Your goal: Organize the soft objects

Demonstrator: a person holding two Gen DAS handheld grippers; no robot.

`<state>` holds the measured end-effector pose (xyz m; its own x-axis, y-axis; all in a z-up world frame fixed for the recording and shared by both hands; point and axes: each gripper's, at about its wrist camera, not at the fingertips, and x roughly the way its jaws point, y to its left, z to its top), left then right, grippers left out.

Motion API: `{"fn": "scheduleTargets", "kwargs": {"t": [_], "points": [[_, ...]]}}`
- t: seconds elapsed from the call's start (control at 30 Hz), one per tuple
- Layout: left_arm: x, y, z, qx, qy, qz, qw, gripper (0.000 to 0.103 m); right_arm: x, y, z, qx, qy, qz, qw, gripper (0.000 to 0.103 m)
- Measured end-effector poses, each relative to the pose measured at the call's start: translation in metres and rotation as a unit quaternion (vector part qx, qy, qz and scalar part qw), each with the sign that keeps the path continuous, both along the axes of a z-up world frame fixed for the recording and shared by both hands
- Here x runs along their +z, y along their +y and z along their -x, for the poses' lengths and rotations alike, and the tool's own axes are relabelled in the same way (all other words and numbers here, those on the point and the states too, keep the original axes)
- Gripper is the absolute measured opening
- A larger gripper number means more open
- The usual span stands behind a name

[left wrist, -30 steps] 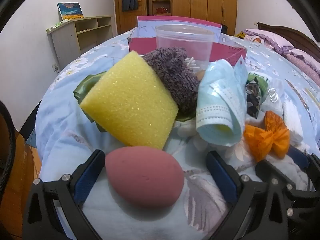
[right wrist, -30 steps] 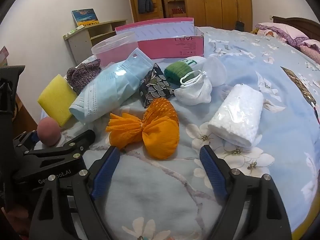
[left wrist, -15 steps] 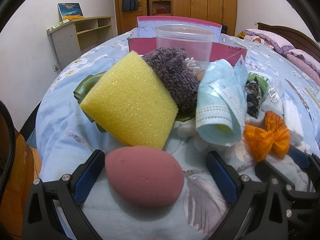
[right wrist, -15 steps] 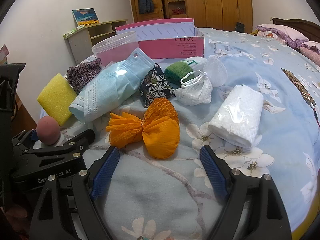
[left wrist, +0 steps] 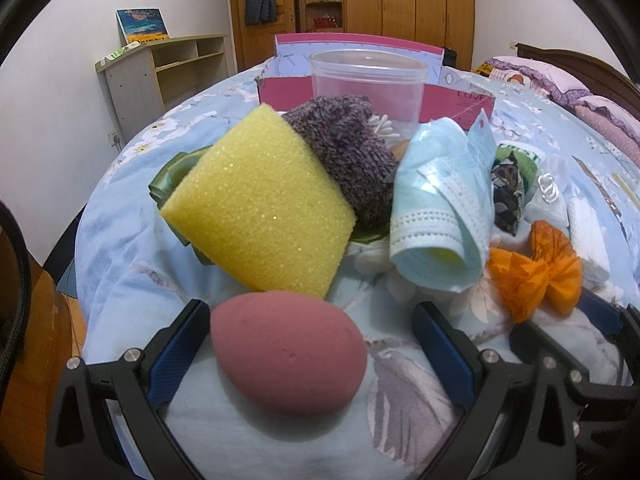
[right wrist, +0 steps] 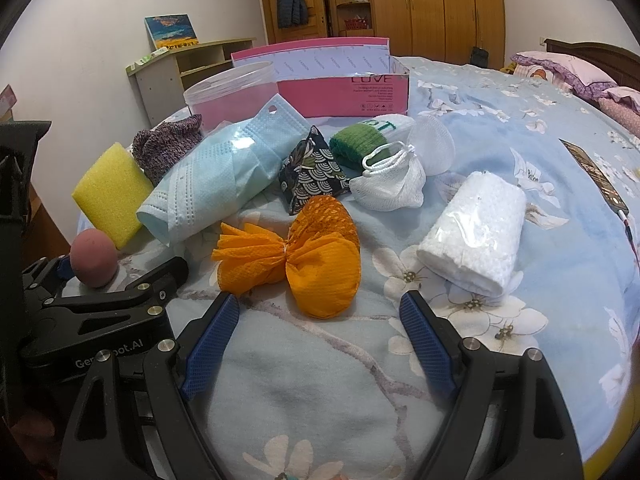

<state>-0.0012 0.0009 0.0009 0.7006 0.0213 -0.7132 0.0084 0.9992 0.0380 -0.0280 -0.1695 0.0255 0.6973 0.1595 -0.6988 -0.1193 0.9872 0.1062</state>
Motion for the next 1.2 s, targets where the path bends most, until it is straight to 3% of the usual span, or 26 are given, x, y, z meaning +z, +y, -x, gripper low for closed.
{"fn": "scheduleTargets", "kwargs": {"t": [0.93, 1.2], "points": [[0.003, 0.0, -0.001, 0.002, 0.002, -0.005, 1.0, 0.102, 0.0, 0.0, 0.0, 0.0, -0.001, 0.0, 1.0, 0.086], [0.011, 0.007, -0.006, -0.031, 0.03, 0.008, 0.999, 0.102, 0.008, -0.003, -0.003, 0.02, 0.011, -0.012, 1.0, 0.085]]}}
